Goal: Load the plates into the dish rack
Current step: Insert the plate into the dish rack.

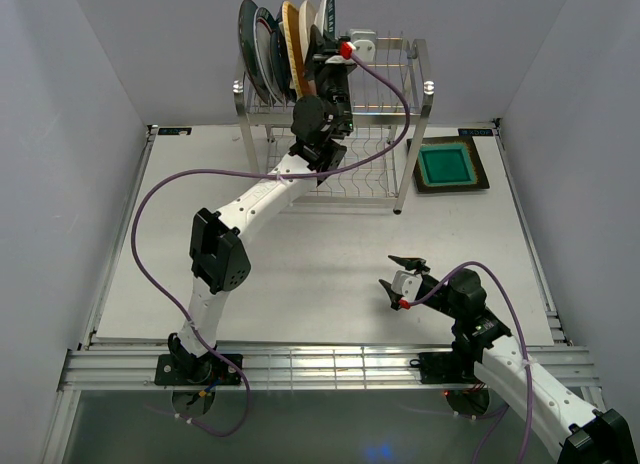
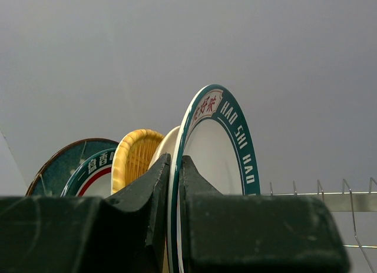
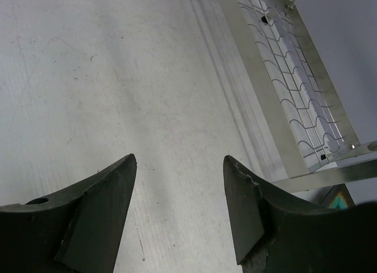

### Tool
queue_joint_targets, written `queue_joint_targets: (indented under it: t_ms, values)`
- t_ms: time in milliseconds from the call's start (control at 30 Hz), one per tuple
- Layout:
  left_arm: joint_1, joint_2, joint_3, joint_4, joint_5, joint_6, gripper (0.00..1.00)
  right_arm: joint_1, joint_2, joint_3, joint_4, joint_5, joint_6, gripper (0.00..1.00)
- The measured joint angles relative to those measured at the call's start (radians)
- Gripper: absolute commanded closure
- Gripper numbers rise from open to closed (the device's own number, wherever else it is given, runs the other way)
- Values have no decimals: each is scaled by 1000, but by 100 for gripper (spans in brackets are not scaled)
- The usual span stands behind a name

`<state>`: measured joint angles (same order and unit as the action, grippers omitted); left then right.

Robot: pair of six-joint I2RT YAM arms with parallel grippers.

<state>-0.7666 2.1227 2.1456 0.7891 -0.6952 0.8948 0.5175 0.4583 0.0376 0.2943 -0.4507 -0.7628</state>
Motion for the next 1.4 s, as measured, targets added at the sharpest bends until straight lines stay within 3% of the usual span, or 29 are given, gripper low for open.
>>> queue_joint_targets:
  t_ms: [333,500,733,1033,1267,1400]
  values:
    - [0,0,0,1,-9,-23,94,0,0,0,0,0,0,34]
    - [1,0,0,1,-16,-43,79,0,5,0,0,0,0,34]
    - [3,7,0,6,-22,-68,66,0,9,2,0,0,0,34]
    - [0,30,0,26,-16,-88,63,0,10,2,0,0,0,34]
    - [-2,30,0,32,-14,-110,51,0,15,4,0,0,-1,34]
    - [-6,24,-6,31,-9,-129,36,0,15,6,0,0,-1,34]
